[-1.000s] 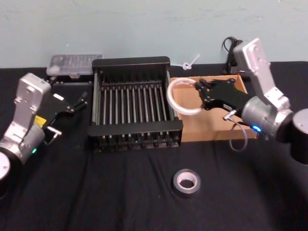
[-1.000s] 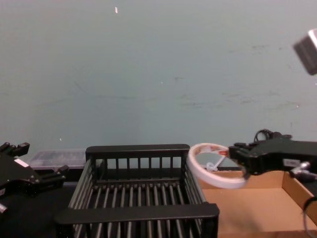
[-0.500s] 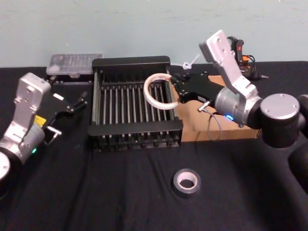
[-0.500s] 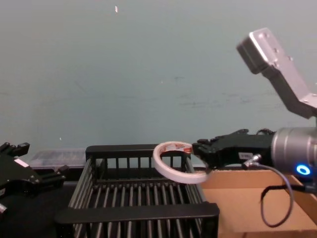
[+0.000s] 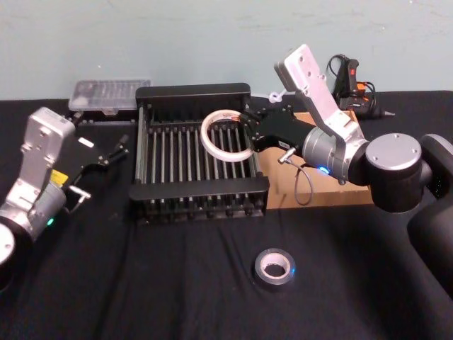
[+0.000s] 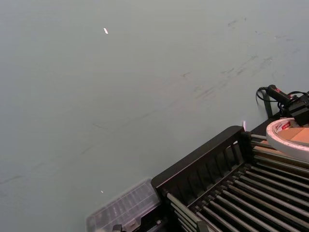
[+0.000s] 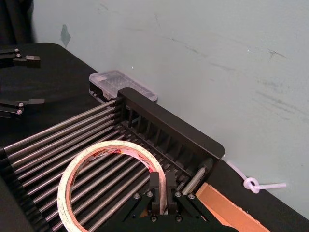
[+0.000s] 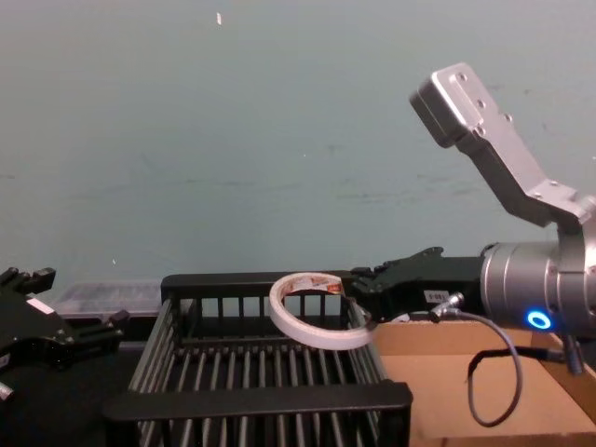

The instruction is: Pick up the white tape and place it into the black box , Pick up the silver tape and place it into the brown box.

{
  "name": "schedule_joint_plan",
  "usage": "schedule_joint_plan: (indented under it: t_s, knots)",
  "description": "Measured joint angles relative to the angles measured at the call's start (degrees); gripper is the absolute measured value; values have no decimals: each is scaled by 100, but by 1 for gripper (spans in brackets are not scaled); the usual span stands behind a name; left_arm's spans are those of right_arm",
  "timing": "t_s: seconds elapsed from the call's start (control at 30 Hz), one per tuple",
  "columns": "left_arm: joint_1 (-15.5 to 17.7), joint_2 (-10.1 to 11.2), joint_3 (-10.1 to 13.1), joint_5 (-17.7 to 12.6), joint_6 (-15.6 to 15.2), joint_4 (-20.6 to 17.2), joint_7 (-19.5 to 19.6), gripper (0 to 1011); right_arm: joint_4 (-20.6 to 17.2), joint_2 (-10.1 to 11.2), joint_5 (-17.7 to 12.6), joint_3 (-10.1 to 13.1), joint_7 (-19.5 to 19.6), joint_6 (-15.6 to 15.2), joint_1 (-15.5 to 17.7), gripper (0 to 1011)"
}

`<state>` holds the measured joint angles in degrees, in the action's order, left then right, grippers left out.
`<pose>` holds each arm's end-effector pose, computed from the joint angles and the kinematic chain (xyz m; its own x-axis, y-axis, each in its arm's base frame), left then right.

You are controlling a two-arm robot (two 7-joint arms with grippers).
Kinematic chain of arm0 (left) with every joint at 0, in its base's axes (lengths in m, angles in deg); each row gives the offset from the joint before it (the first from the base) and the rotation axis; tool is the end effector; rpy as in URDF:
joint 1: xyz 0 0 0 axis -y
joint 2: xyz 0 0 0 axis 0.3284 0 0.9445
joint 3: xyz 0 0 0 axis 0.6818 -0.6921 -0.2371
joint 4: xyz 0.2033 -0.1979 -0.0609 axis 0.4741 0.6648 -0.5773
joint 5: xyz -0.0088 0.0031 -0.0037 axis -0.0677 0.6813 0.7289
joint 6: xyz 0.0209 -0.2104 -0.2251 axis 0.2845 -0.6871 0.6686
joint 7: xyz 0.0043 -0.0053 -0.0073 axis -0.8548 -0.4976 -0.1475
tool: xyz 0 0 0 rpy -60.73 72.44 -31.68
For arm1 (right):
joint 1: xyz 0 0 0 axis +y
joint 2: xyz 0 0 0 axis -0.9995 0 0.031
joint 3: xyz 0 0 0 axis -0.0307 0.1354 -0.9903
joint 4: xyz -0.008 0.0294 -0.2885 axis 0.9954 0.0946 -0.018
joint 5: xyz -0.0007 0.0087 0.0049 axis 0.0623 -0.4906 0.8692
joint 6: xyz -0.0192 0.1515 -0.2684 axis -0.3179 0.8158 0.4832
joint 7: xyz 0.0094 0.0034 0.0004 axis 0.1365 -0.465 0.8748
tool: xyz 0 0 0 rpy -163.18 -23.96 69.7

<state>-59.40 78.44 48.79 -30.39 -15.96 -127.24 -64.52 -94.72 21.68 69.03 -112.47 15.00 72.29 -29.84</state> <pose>0.3581 0.0827 -0.3024 0.2923 0.8803 0.3736 -0.9552 0.2874 0.0703 0.4392 0.0470 -0.2400 0.6670 -0.7137 0.2140 0.7426 0.6136 -0.2684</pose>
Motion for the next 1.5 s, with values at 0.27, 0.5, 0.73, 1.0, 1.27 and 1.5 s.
schedule_joint_plan:
  t_s: [0.27,0.5,0.73,1.0,1.27,1.5]
  knots:
    - [0,0,0,0,0,0,0,1001,-18,11,-3,4,0,0,9,79]
    - [0,0,0,0,0,0,0,1001,-28,14,-11,7,2,-3,17,137]
    - [0,0,0,0,0,0,0,1001,-34,18,-17,11,6,-6,20,358]
    - [0,0,0,0,0,0,0,1001,-39,22,-21,12,7,-7,24,616]
    - [0,0,0,0,0,0,0,1001,-41,23,-25,12,8,-7,27,844]
    - [0,0,0,0,0,0,0,1001,-41,23,-27,12,7,-7,27,1003]
